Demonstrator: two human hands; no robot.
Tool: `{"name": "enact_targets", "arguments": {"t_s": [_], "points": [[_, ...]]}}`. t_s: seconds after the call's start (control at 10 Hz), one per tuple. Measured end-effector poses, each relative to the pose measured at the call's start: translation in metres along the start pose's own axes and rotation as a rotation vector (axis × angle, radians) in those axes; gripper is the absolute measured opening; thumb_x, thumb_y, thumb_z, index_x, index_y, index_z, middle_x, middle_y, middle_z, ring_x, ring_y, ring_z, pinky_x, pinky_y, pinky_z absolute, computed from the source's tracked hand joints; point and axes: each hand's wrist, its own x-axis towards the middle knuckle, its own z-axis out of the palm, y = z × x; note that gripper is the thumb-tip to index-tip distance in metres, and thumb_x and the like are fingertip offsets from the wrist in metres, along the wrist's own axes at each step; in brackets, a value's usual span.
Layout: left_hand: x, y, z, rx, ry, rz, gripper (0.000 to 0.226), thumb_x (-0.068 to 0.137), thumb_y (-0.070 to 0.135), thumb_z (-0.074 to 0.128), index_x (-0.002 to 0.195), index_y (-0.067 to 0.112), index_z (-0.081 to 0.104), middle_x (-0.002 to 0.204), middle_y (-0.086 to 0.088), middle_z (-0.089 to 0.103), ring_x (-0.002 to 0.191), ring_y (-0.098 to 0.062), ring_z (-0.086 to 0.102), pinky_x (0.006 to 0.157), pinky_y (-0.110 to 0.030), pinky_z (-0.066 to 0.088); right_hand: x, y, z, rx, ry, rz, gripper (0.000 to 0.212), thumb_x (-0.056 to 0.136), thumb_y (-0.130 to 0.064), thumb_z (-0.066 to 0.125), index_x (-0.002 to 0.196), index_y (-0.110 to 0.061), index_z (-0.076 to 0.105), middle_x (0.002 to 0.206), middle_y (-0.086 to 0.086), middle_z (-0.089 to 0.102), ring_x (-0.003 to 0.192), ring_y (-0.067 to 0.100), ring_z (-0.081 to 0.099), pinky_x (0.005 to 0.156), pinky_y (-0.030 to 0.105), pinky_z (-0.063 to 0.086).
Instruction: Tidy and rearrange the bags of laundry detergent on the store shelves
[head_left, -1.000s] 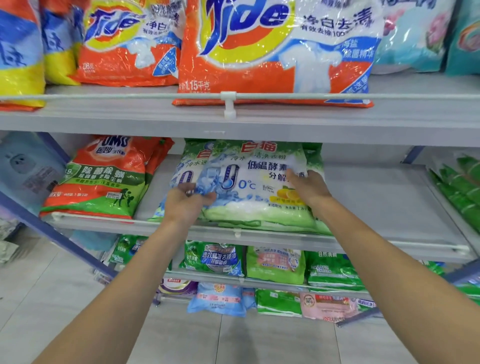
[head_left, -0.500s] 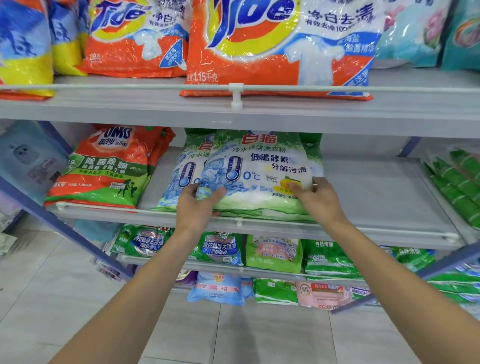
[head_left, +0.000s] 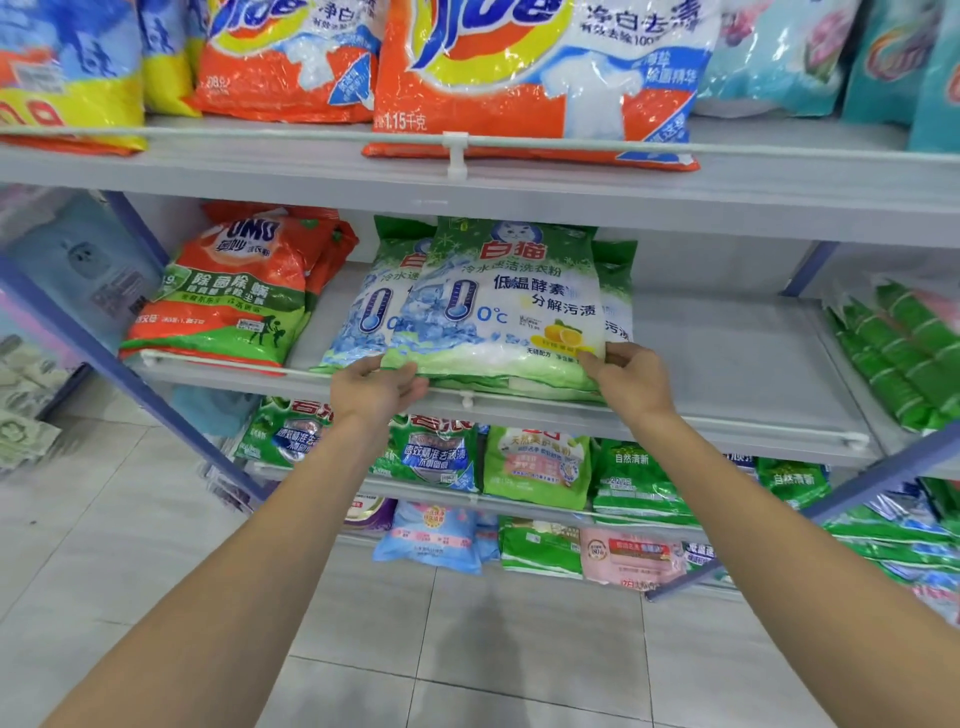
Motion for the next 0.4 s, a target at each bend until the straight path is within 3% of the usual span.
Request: {"name": "enact_targets", "arguments": {"t_s": [0.1,0.2,0.3,0.4], "points": [[-0.024,-0.012,-0.009,0.091,0.008,0.082,0.040,0.085,-0.011,0.071,0.122,-0.006,0.058,0.087,-0.021,0.072,0.078,-0.033,0.073,0.084,-0.040,0.062,-0.012,0.011,-0.006,-0.030,-0.010,-0.014,0.045,0.095,-0.021,0.070,0.134,-0.002,0.060,0.122,0.006,0.067,0.109,0.020,0.063,0.103,0.030,0.047],[-0.038,-0.014,-0.014,0.225,-0.010,0.150,0.028,0.083,0.000,0.077,0.107,0.012,0.068,0.089,-0.019,0.075,0.085,-0.037,0.074,0.086,-0.046,0.062,-0.025,0.009,-0.010,-0.073,-0.046,-0.035,0.044,0.095,-0.016,0.069,0.135,-0.001,0.059,0.132,0.012,0.065,0.116,0.022,0.060,0.100,0.025,0.042],[-0.070,-0.016,-0.031,0.496,-0.079,0.254,0.025,0.082,0.020,0.080,0.106,0.024,0.071,0.090,-0.001,0.077,0.088,-0.020,0.074,0.079,-0.029,0.059,-0.060,0.003,-0.015,-0.191,-0.078,-0.122,0.051,0.096,-0.015,0.068,0.141,0.000,0.054,0.146,0.013,0.055,0.121,0.028,0.060,0.104,0.029,0.042],[-0.088,-0.017,-0.043,0.680,-0.104,0.315,0.031,0.090,0.024,0.074,0.119,0.018,0.068,0.097,0.005,0.075,0.088,-0.008,0.069,0.071,-0.014,0.047,-0.082,0.000,-0.017,-0.291,-0.107,-0.171,0.051,0.096,-0.017,0.067,0.144,-0.004,0.052,0.149,0.012,0.053,0.118,0.031,0.062,0.099,0.031,0.047]]}}
